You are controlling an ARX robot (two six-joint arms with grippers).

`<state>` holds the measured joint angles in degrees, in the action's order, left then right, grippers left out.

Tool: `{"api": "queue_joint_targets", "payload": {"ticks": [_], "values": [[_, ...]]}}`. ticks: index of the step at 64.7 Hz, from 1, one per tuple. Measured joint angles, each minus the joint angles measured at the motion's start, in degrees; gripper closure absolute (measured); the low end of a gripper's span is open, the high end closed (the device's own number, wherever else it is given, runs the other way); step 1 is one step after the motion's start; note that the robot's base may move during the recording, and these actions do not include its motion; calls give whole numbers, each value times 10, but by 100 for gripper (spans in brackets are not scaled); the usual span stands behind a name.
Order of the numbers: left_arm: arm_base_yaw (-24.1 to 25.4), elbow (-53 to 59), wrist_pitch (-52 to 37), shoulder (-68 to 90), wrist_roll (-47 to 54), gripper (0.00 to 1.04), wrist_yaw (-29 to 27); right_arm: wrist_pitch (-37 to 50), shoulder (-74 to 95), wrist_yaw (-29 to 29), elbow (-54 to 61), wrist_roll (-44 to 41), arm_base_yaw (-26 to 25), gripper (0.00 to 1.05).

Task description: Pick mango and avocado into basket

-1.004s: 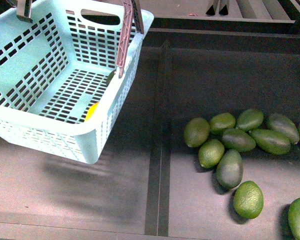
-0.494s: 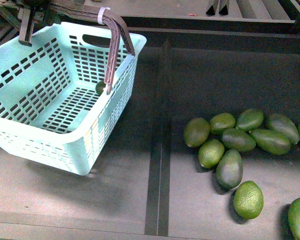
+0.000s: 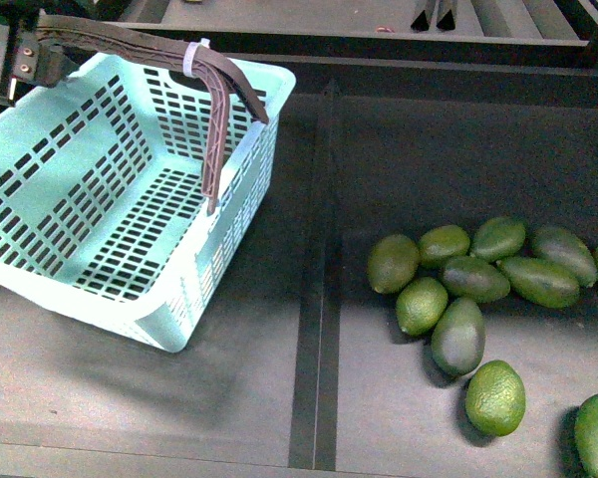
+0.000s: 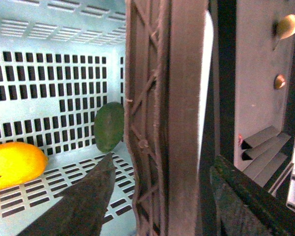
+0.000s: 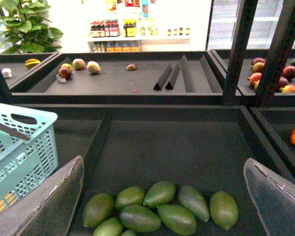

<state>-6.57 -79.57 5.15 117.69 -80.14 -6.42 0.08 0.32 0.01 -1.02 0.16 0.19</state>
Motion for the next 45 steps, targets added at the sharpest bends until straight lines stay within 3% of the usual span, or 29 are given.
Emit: {"api": "queue_joint_targets", "payload": {"ticks": [10, 17, 28, 29, 32, 34, 36, 40, 45], "values": [[-3, 66, 12, -91, -9, 8, -83, 0, 0, 0, 0, 0, 0, 9], [-31, 100, 49, -162, 7, 9, -158, 0, 0, 0, 0, 0, 0, 9], [-50, 105, 50, -185, 10, 8, -161, 0, 0, 0, 0, 0, 0, 9], [-47, 115, 28, -185, 39, 10, -147, 0, 0, 0, 0, 0, 0, 9], [-32, 237, -251, -202, 250, 26, -45, 0, 0, 1, 0, 0, 0, 9], [-25, 309, -388, -216, 373, 35, -23, 0, 0, 1, 0, 0, 0, 9], [-20, 358, -470, -233, 475, 42, -18, 0, 0, 1, 0, 0, 0, 9], [-10, 419, -562, -271, 628, 54, -10, 0, 0, 1, 0, 0, 0, 9], [-1, 476, -602, -320, 720, 71, -2, 0, 0, 1, 0, 0, 0, 9]]}}
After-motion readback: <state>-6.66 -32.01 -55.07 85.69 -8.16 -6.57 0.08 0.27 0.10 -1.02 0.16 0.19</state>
